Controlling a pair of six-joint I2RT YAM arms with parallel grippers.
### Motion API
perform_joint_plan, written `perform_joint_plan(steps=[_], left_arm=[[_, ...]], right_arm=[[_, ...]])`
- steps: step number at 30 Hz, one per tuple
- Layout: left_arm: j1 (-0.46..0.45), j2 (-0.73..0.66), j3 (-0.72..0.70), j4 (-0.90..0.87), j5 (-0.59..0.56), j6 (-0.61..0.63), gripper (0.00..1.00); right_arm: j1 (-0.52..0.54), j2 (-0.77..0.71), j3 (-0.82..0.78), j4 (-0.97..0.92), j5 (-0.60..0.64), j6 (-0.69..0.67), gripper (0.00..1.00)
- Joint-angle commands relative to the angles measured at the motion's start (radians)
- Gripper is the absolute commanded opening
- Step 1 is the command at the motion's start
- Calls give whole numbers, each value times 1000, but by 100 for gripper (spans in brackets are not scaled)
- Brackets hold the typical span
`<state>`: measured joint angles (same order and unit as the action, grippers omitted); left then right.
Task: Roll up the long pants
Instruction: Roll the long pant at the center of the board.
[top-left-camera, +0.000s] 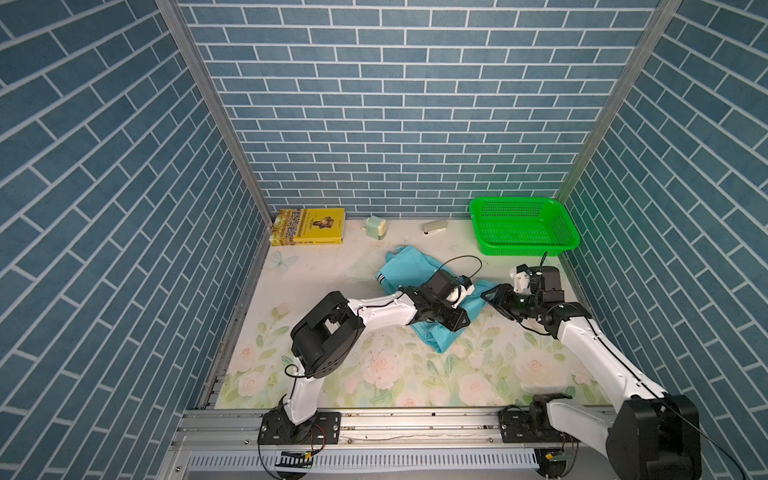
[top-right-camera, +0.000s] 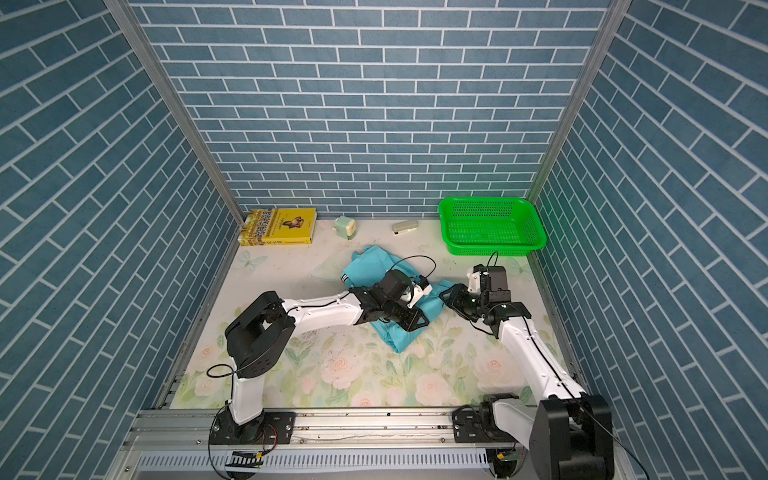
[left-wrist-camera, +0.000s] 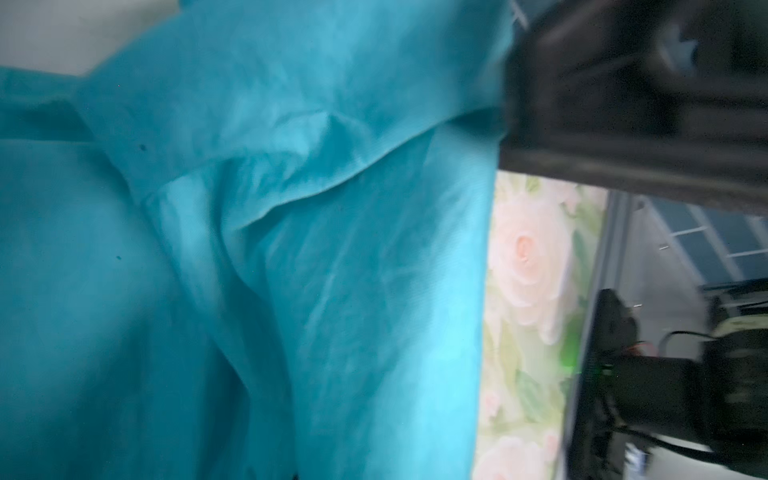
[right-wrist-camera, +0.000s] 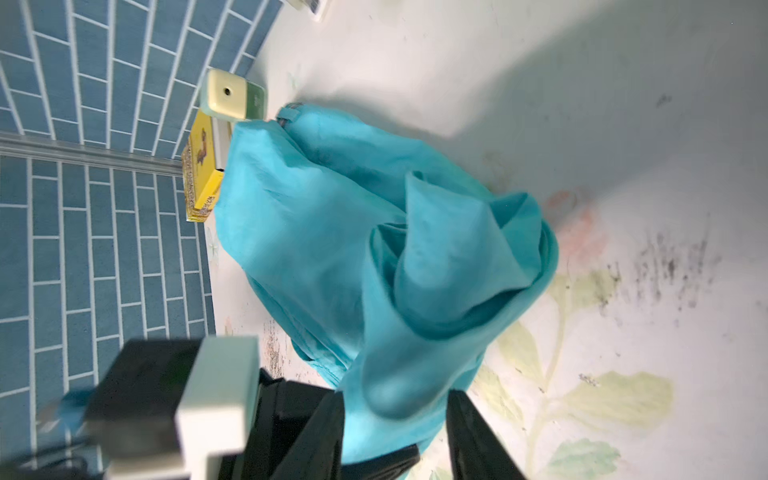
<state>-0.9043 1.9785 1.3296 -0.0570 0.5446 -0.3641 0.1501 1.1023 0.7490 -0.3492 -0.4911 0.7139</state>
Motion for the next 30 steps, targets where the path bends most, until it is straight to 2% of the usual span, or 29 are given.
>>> perform_joint_plan(steps=[1,8,11,19,24,30], left_arm=[[13,-7,5,110,316,-177,0],[66,18,-17,206,423,-365,0],[91,36,-23,150,382,-361,0],[169,108,-120,170,325,-368,0],[175,93,-174,220,300,-400,0],[175,82,-185,224,302,-382,0]], right_arm=[[-1,-37,54,-69,8,-34,48],[13,-78,49,-27,-69,3,51],[37,-73,17,38,-74,35,51],[130,44,-36,227,-43,112,51],[181,109,-47,317,-7,150,51],[210,188,-94,455,8,196,51]])
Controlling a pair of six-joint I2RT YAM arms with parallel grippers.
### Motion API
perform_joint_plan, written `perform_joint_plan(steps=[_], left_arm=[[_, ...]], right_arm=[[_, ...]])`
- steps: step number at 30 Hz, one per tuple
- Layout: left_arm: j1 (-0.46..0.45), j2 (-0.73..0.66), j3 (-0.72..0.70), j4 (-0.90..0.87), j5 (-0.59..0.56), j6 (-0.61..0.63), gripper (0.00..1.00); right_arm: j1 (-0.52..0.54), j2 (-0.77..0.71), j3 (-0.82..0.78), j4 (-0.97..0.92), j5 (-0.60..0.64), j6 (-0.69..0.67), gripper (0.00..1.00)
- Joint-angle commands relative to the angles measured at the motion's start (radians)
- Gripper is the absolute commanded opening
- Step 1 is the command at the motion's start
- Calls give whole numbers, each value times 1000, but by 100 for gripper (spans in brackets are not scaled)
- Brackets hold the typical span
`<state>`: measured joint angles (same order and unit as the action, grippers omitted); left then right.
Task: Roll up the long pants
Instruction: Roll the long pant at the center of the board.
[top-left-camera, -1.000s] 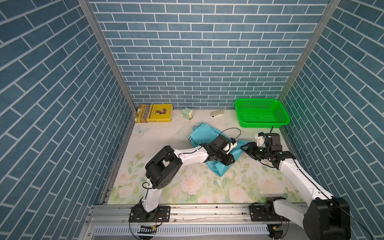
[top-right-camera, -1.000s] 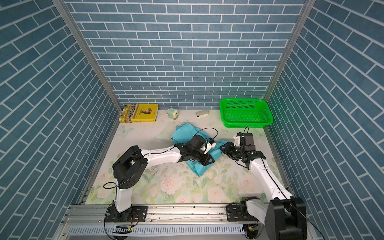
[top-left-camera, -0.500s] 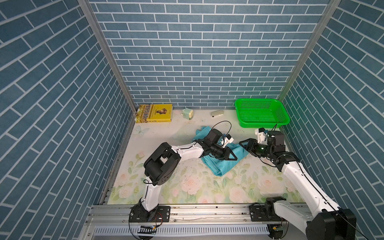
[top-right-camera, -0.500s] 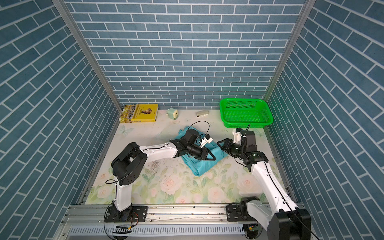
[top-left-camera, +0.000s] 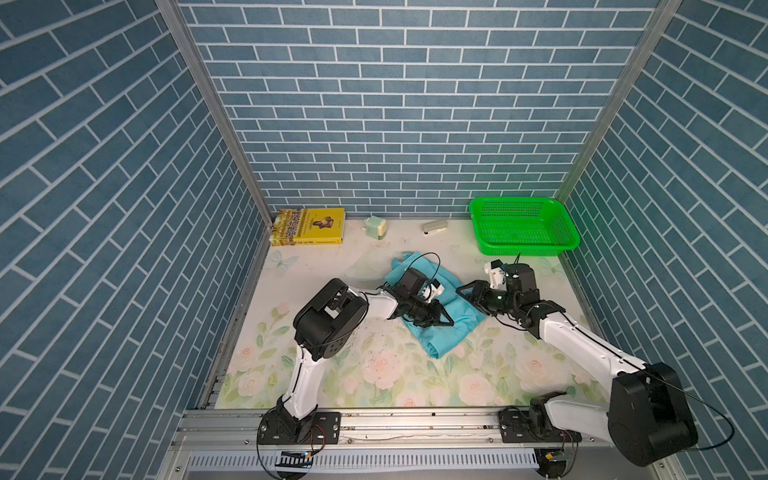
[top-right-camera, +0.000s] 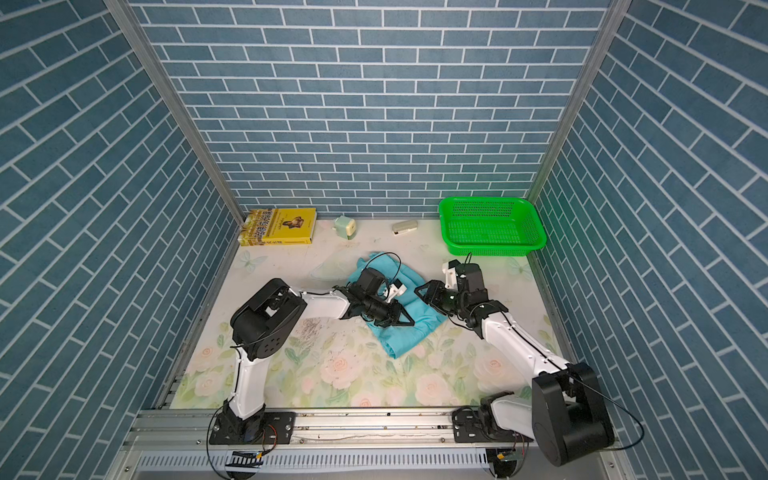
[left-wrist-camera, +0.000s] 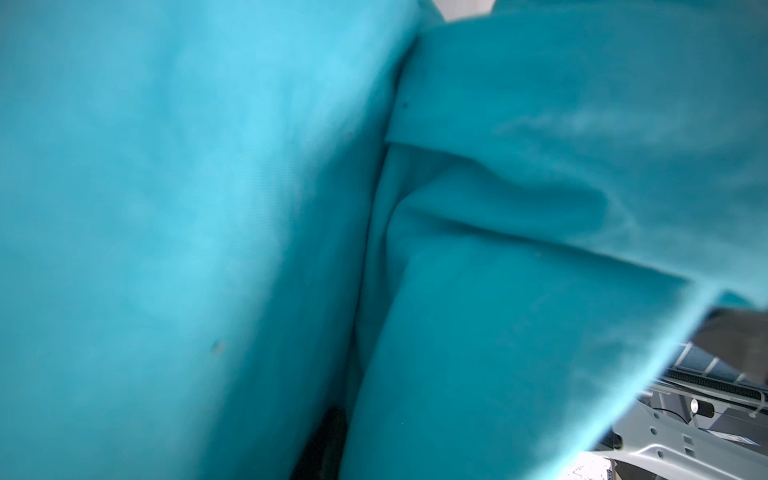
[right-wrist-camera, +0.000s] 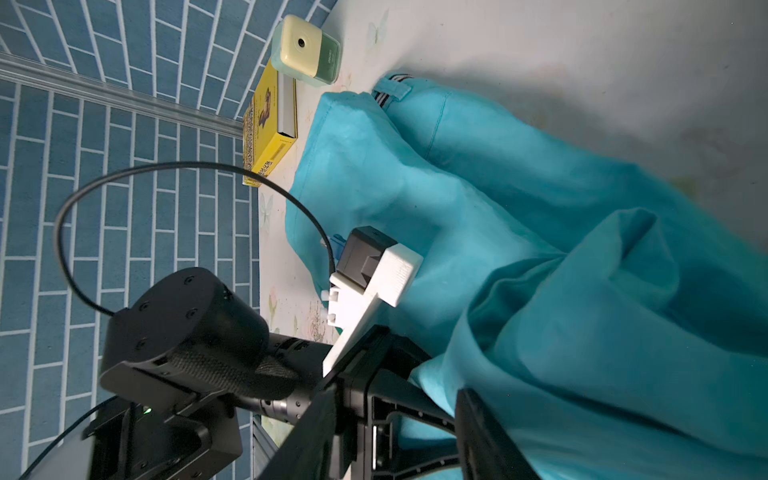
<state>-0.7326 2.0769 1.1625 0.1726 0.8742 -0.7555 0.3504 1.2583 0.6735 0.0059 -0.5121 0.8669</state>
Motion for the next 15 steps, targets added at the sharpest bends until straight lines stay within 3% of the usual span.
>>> perform_joint_plan(steps=[1,2,3,5,7,8,13,15], left_arm=[[1,-18,-14,-21,-36,24,0],[2,-24,-10,-44,-52,45,4],[1,-33,-9,-70,-75,68,15],[-1,-60,-12,-133,-139,121,43],[-10,-106,-1,-266,-318,215,64],[-18,-132,1,-316,-407,249,70],[-98,-341,-31,-456,-935,374,81],[-149,-409,-34,-442,-989,442,81]], right_arm=[[13,48,-17,106,43,40,51],[14,62,-14,105,63,35,51],[13,79,-14,105,85,32,51],[13,124,-6,119,106,23,51],[13,184,6,129,121,19,50],[12,208,13,131,122,16,50],[13,295,41,131,134,6,48],[13,305,43,127,132,5,48]])
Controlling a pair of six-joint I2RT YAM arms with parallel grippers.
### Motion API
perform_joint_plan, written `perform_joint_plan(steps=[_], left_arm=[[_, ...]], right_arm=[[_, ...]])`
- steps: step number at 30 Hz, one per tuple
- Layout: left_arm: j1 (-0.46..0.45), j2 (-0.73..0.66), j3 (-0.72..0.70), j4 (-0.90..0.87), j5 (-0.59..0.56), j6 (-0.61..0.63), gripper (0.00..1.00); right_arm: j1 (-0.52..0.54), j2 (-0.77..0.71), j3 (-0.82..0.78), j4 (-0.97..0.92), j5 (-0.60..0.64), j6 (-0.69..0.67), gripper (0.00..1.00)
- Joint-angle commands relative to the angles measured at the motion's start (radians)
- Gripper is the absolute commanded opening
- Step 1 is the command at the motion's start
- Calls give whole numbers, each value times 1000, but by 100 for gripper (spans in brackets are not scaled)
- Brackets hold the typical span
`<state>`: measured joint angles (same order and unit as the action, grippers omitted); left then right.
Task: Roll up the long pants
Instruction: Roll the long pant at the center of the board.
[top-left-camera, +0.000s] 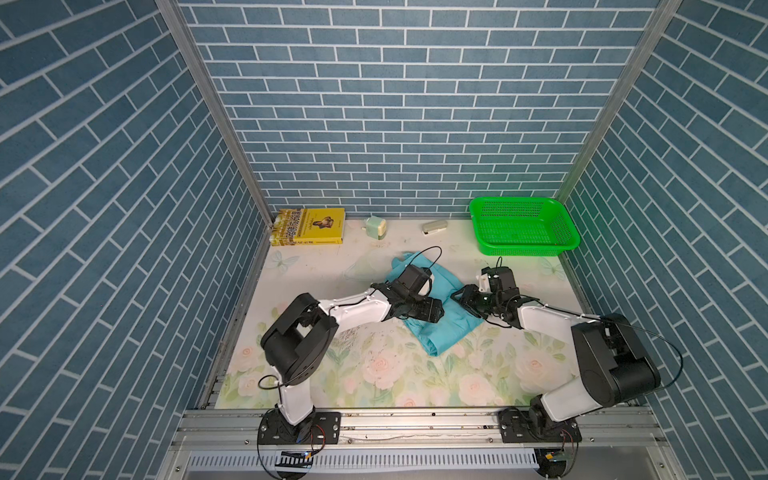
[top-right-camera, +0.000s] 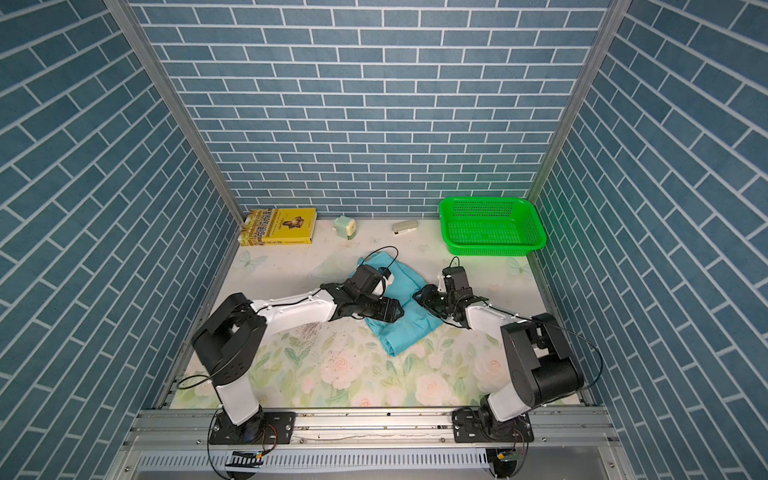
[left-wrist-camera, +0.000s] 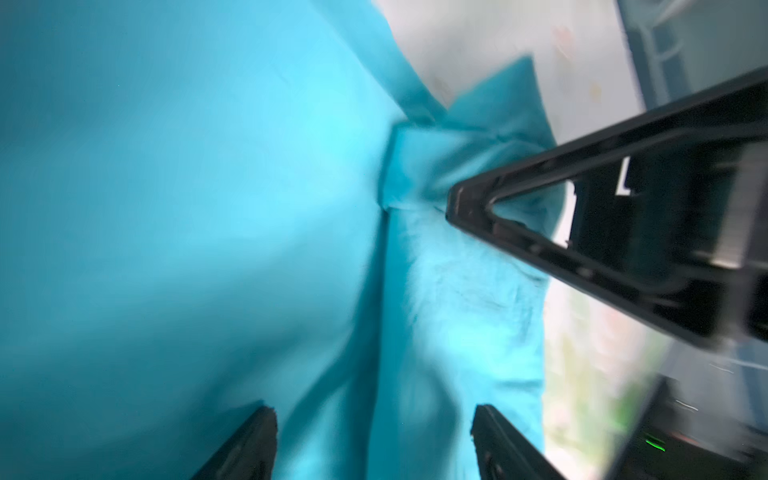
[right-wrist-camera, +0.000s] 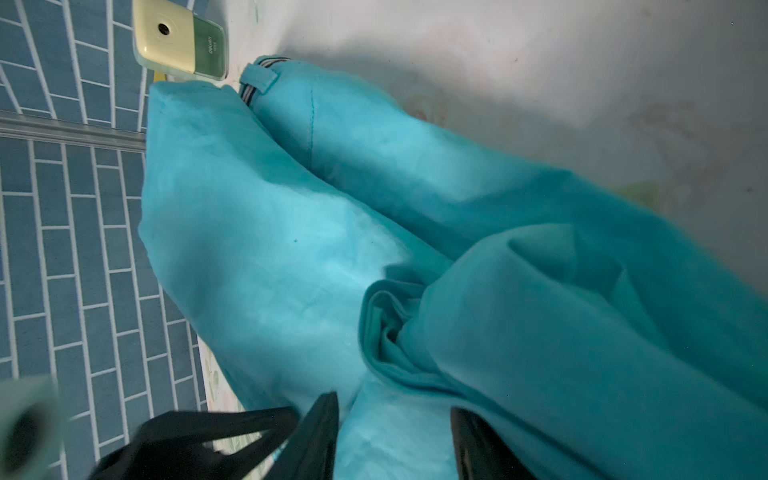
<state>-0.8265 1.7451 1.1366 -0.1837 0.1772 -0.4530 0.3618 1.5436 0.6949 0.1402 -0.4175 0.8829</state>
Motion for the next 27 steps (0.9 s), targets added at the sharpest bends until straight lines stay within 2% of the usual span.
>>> perform_joint_plan(steps=[1,3,6,8,10,16,19,24,26,27], left_arm=[[-84,-97,-3,-71,-284,181,81],[-146,-99,22,-55,-247,249,79],[-226,-31,83,-62,-218,319,73],[-250,25,110,-62,-207,338,69],[-263,73,113,-47,-203,349,69],[-286,178,91,-28,-301,388,91],[-299,203,64,-13,-403,407,99],[-310,249,33,15,-535,430,100],[-316,263,22,36,-574,438,95],[-316,273,25,36,-596,439,89]], right_arm=[[2,25,25,-12,39,-14,48],[1,27,25,-14,40,-15,48],[2,37,27,-19,36,-18,48],[0,44,29,-23,33,-18,48],[-1,56,29,-23,27,-18,48],[-5,96,33,-13,-9,-21,48],[-12,102,37,-17,-18,-25,48],[-23,119,54,-39,-44,-46,49],[-27,126,63,-48,-54,-55,49],[-30,131,68,-53,-62,-61,50]])
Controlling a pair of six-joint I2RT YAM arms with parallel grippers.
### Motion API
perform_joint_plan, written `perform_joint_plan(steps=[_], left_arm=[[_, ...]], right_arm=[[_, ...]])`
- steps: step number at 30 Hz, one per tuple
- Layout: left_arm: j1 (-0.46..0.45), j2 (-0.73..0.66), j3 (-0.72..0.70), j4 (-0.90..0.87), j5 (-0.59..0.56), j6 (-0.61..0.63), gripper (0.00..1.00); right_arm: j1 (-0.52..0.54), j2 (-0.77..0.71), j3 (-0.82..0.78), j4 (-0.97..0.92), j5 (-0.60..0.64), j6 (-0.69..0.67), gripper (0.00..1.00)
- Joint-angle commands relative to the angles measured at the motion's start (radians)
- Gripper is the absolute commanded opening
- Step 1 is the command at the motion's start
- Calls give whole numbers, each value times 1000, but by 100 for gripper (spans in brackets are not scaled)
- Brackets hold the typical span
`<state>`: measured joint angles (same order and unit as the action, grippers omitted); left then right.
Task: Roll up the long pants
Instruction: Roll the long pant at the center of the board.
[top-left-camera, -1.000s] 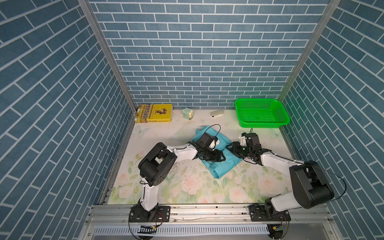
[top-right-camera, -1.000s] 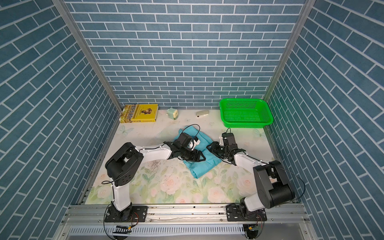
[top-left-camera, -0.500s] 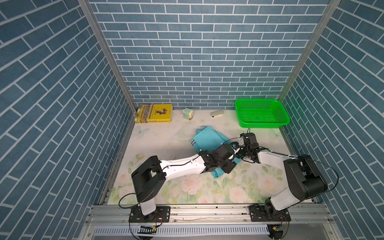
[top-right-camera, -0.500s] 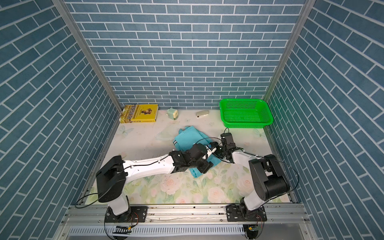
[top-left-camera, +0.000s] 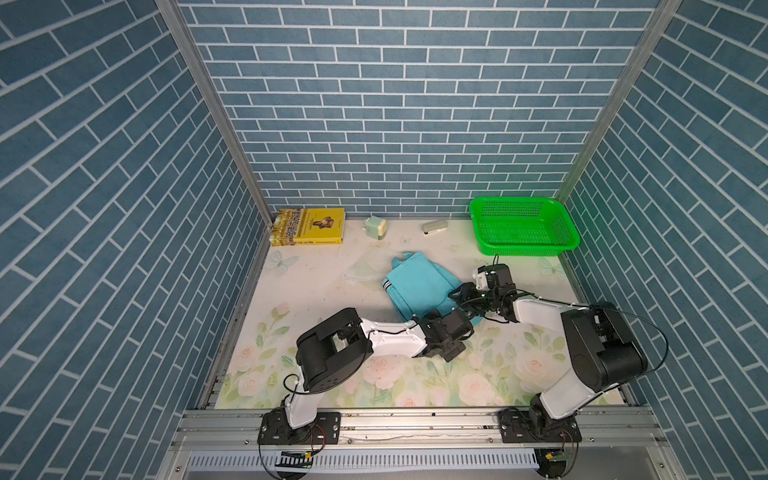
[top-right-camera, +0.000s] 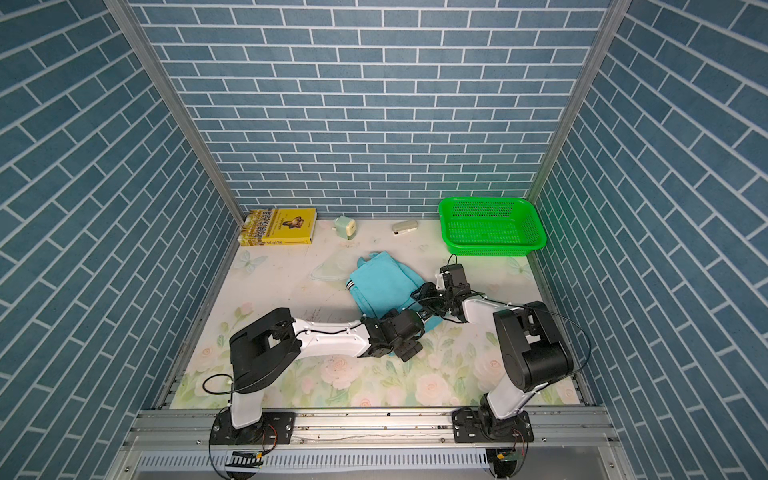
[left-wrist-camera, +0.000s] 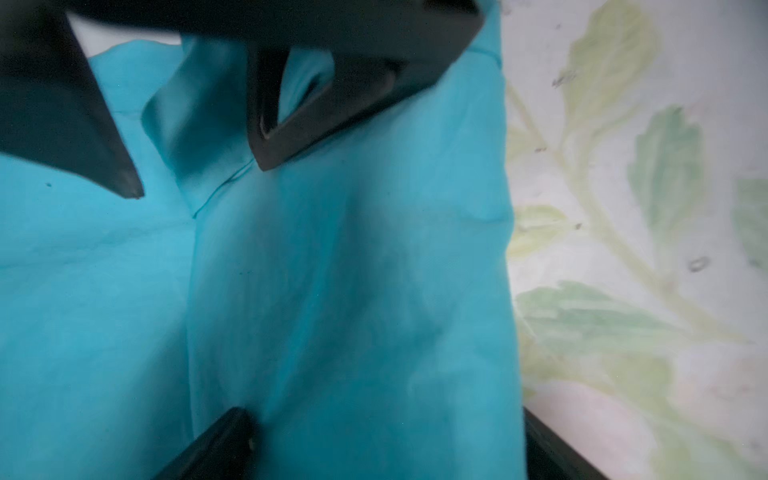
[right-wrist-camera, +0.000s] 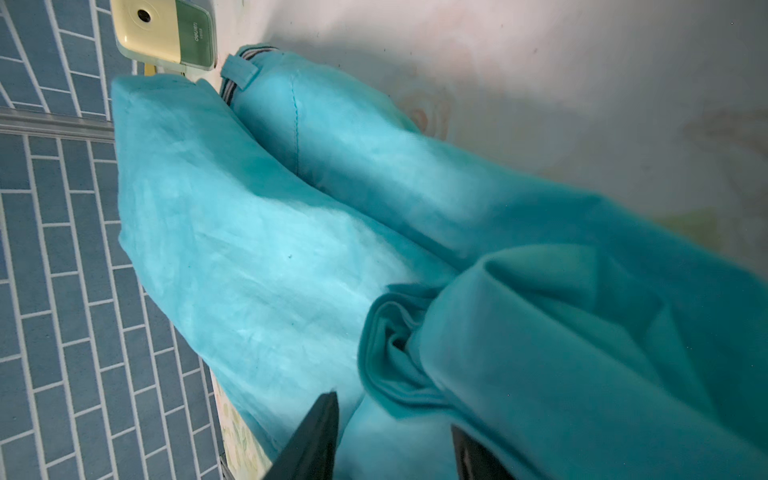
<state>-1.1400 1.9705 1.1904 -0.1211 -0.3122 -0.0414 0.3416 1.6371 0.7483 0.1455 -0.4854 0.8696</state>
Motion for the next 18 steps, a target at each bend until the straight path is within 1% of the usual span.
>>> perform_joint_plan(steps=[1,2,4,5,7,8,9,10,13,16,18], left_arm=[[-4,59,-27,-26,-125,28,81],[-4,66,-27,-25,-138,28,72],[-4,63,-33,-13,-123,25,38],[-4,57,-35,-9,-94,22,27],[-3,32,-36,-1,14,7,12],[0,16,-37,4,79,-6,7],[7,-2,-32,8,178,-25,2],[20,-18,-26,14,303,-52,0],[60,-46,0,60,648,-162,0],[108,-56,-7,184,907,-319,0],[142,-50,-11,280,1015,-433,0]], right_arm=[[-12,40,19,-63,-1,-53,50],[-16,41,24,-68,-7,-57,51],[-24,33,38,-86,-22,-68,52],[-28,26,46,-100,-25,-77,53],[-39,-6,71,-158,-19,-104,61],[-45,-24,80,-185,-17,-116,63],[-54,-51,86,-217,-14,-130,65],[-66,-84,91,-249,-9,-144,67],[-104,-189,98,-355,9,-183,70],[-147,-305,100,-465,35,-227,72],[-178,-370,102,-526,40,-247,72]])
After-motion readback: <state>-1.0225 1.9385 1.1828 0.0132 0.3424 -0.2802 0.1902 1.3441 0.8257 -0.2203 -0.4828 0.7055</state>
